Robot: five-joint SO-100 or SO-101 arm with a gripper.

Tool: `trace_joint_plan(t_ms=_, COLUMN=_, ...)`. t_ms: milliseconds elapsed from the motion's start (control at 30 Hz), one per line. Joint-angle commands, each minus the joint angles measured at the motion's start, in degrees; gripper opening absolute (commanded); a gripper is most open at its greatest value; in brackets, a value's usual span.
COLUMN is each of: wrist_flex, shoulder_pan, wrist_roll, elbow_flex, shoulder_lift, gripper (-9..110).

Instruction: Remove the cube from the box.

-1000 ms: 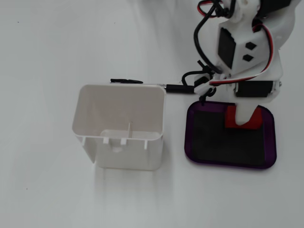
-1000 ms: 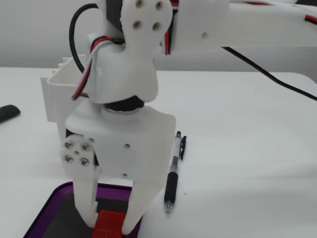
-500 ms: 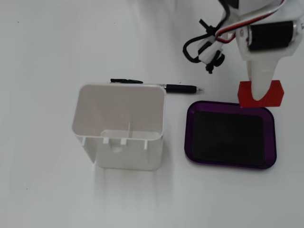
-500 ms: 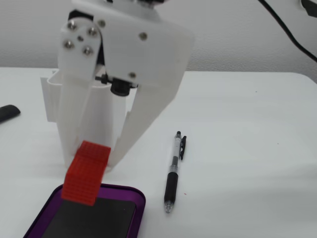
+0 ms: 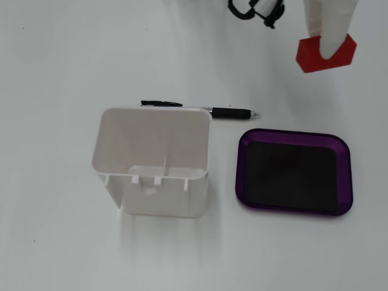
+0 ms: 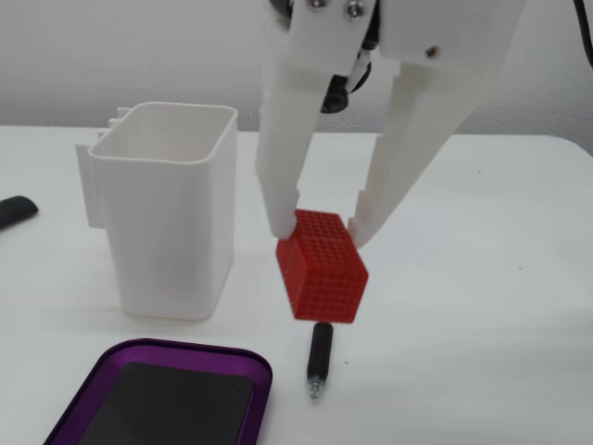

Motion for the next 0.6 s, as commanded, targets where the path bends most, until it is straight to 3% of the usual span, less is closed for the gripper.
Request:
trace_joint_plan(t_ms=0, wrist_flex=-0.3, shoulder_pan=-0.5, wrist_roll=-0.4, elbow_flex=7.8, shoulder_lift=9.9, gripper=-1)
trace_joint_plan(t_ms=133, wrist_flex=-2.3, shoulder_pan=-1.0, wrist_roll=-2.1, elbow_flex=21.4, shoulder_lift=15.8, gripper=-1)
trace_joint_plan(t_ms=567, wrist_flex=-28.5, shoulder_pan=-0.4, wrist_roll=-2.5, elbow_flex=65.6, shoulder_lift=32.3, gripper=-1)
